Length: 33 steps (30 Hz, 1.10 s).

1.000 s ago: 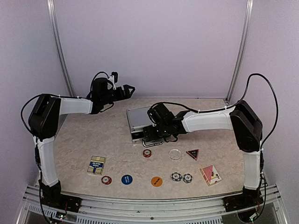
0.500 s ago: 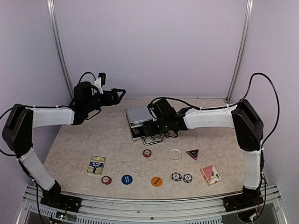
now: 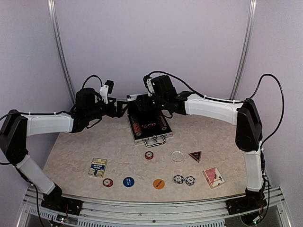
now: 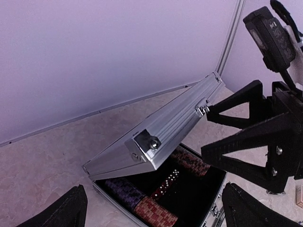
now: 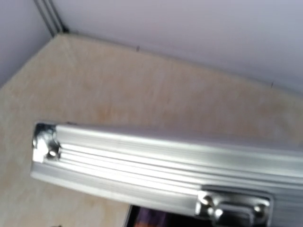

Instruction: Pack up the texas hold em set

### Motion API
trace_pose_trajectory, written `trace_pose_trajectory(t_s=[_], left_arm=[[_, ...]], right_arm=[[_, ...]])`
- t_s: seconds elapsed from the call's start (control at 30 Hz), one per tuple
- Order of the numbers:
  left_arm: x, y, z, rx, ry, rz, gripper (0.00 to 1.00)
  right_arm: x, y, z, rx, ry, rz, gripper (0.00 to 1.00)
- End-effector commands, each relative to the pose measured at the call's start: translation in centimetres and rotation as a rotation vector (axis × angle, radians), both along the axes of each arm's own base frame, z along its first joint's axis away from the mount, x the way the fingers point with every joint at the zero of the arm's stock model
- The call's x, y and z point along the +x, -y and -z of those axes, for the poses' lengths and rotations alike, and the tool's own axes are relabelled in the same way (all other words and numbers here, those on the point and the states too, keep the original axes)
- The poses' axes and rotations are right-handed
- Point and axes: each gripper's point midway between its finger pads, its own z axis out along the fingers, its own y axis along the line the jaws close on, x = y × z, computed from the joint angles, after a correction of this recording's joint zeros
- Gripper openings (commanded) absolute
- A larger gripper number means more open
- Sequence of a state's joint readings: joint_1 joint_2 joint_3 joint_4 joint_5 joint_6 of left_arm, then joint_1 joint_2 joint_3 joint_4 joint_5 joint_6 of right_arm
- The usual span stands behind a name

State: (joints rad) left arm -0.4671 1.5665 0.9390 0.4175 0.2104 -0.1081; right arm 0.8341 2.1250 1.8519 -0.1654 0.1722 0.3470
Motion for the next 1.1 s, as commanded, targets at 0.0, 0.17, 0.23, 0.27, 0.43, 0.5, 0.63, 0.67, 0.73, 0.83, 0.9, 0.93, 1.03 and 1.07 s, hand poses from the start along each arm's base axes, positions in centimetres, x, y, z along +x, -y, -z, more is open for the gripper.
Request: trace_pose_trajectory(t_s=[0.0, 0.17, 0.23, 0.27, 0.43, 0.5, 0.63, 0.67, 0.73, 0.83, 0.9, 0.93, 1.03, 1.07], left_arm=[[0.4, -0.8, -1.6, 0.029, 0.073, -0.037, 0.99], [2.1, -0.4, -1.3, 0.037, 0.069, -0.066, 0.99], [2.7, -0.4, -1.1, 0.043, 0.066, -0.085, 0.99], [3.0, -0.5, -1.0, 0.046, 0.067, -0.095, 0.99], [4.7, -1.1, -0.4, 0.076, 0.076, -0.17, 0.99], [5.4, -1.2, -0.4, 0.082, 0.083, -0.188, 0.99], [7.3, -1.8, -0.4, 0.08, 0.069, -0.24, 0.99], [7.8, -1.7, -0.5, 0.071, 0.068, -0.244, 0.99], [8.6, -1.7, -0.9, 0.058, 0.074, -0.25, 0.99], [10.1, -1.2, -1.3, 0.07, 0.077, -0.252, 0.99], [11.2, -0.6, -1.2, 0.072, 0.071, -0.25, 0.99], [11.7, -0.3, -1.4, 0.066, 0.071, -0.25, 0.99], [13.1, 0.3, -1.0, 0.047, 0.052, -0.253, 0.99], [13.4, 0.5, -0.8, 0.041, 0.046, -0.248, 0.99]], right_arm=[[2.9, 0.2, 0.1, -0.046, 0.067, 0.019, 0.81], [5.9, 0.3, -0.1, -0.078, 0.116, 0.049, 0.81], [6.7, 0.4, -0.5, -0.076, 0.136, 0.056, 0.81], [7.1, 0.6, -0.8, -0.073, 0.148, 0.06, 0.81], [8.2, 0.6, -1.1, -0.058, 0.184, 0.066, 0.82], [8.7, 0.6, -1.1, -0.059, 0.192, 0.073, 0.82], [10.1, 1.0, -0.7, -0.058, 0.203, 0.096, 0.83], [10.4, 1.1, -0.3, -0.059, 0.198, 0.098, 0.83], [10.8, 1.1, 0.1, -0.052, 0.191, 0.096, 0.83], [10.6, 1.1, 1.0, -0.049, 0.16, 0.076, 0.83], [9.8, 1.1, 1.7, -0.051, 0.132, 0.052, 0.83], [9.3, 1.2, 2.2, -0.051, 0.114, 0.044, 0.83], [7.6, 1.9, 3.7, -0.061, 0.062, 0.022, 0.83], [7.0, 2.2, 4.2, -0.064, 0.048, 0.019, 0.83]])
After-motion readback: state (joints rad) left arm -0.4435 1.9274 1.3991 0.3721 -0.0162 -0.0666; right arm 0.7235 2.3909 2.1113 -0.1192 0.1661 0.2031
